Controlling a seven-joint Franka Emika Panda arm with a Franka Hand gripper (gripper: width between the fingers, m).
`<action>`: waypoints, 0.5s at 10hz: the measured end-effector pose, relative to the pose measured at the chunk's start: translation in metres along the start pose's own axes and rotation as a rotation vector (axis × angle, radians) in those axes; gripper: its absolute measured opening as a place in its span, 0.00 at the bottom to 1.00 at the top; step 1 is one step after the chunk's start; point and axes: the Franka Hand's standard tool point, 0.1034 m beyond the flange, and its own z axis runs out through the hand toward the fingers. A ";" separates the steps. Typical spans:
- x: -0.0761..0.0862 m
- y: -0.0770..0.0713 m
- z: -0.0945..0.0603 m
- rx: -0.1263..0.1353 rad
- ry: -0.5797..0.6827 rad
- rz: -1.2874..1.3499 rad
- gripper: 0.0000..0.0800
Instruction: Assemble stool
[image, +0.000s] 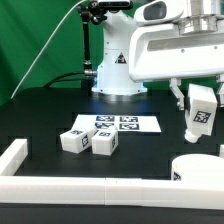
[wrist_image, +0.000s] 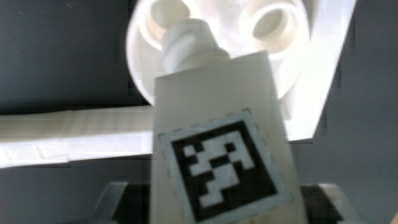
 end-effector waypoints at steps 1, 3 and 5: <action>0.004 -0.002 0.004 0.005 0.025 -0.001 0.41; 0.007 -0.003 0.007 0.007 0.055 -0.014 0.41; 0.008 -0.003 0.008 0.007 0.087 -0.015 0.41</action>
Offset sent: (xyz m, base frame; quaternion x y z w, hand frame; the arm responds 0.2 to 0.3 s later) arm 0.0000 0.0000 0.0000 0.0000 0.0000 0.0000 1.0000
